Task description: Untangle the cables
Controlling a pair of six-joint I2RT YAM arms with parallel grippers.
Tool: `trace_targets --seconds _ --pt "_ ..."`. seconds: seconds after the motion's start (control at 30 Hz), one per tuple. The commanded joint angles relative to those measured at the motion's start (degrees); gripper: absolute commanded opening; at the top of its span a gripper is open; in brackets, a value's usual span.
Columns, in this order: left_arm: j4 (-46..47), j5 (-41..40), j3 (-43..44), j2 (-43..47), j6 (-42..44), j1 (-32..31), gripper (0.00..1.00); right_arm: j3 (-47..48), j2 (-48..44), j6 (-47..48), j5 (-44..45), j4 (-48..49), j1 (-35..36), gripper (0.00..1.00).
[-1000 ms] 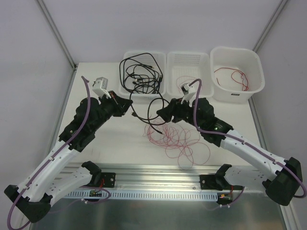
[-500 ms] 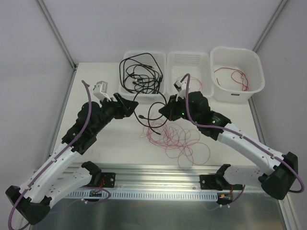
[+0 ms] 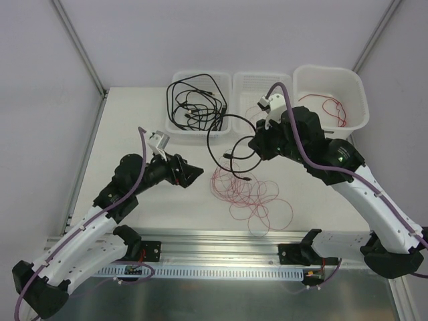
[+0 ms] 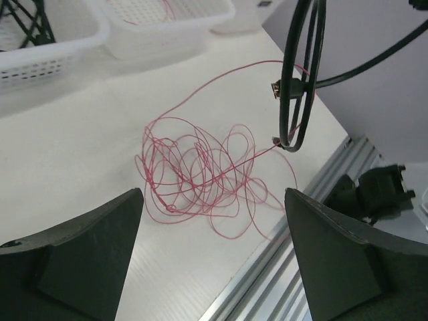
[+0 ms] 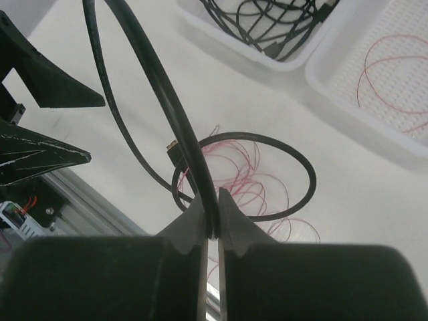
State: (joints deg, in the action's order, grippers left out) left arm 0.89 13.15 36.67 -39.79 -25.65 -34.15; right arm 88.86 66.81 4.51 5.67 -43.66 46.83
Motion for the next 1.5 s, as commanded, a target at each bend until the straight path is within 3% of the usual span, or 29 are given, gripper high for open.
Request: trace_targets --seconds 0.0,0.07,0.17,0.3,0.37,0.57,0.83,1.07,1.17,1.23,1.33,1.47 --pt "9.54 12.32 -3.51 -1.16 5.78 -1.00 0.87 2.99 -0.09 0.76 0.30 -6.96 0.45 0.01" --pt "13.60 12.87 -5.19 -1.95 8.06 -4.07 0.81 2.46 -1.23 0.23 0.13 -6.53 0.46 0.01" --pt "19.32 9.89 -7.92 -4.50 13.05 -11.07 0.82 2.46 -2.11 -0.29 0.92 -6.26 0.46 0.01" --pt "25.90 -1.17 -11.95 -7.58 17.38 -17.96 0.82 2.72 -2.56 -1.17 0.48 -5.74 0.37 0.01" --pt "34.33 -5.66 -15.98 -8.72 19.13 -20.06 0.81 2.29 -2.82 -1.78 0.39 -5.21 0.46 0.01" --pt "48.82 -11.48 -20.13 -14.96 31.25 -23.24 0.84 0.70 -3.87 -3.02 -1.36 -3.19 0.37 0.01" --pt "57.81 -15.51 -18.47 -22.52 35.93 -23.42 0.79 -0.88 -5.28 -4.34 -3.12 -1.69 0.46 0.01" --pt "61.25 -14.82 -16.45 -25.86 36.29 -24.20 0.60 -1.76 -5.81 -4.34 -3.56 -0.99 0.46 0.01" --pt "61.78 -14.38 -15.84 -26.92 35.50 -24.65 0.45 -2.11 -6.07 -5.73 -2.77 -0.55 0.46 0.01" --pt "62.22 -13.77 -15.75 -27.01 34.27 -24.74 0.23 -2.64 -6.16 -5.83 -2.25 -0.46 0.46 0.01" --pt "62.22 -13.85 -15.75 -25.08 33.47 -24.74 0.00 -3.51 -6.42 -5.57 -1.19 -1.34 0.46 0.01" --pt "60.65 -18.05 -16.45 -20.60 32.77 -24.74 0.00 -5.71 -7.83 -4.95 3.19 -4.41 0.37 0.01"
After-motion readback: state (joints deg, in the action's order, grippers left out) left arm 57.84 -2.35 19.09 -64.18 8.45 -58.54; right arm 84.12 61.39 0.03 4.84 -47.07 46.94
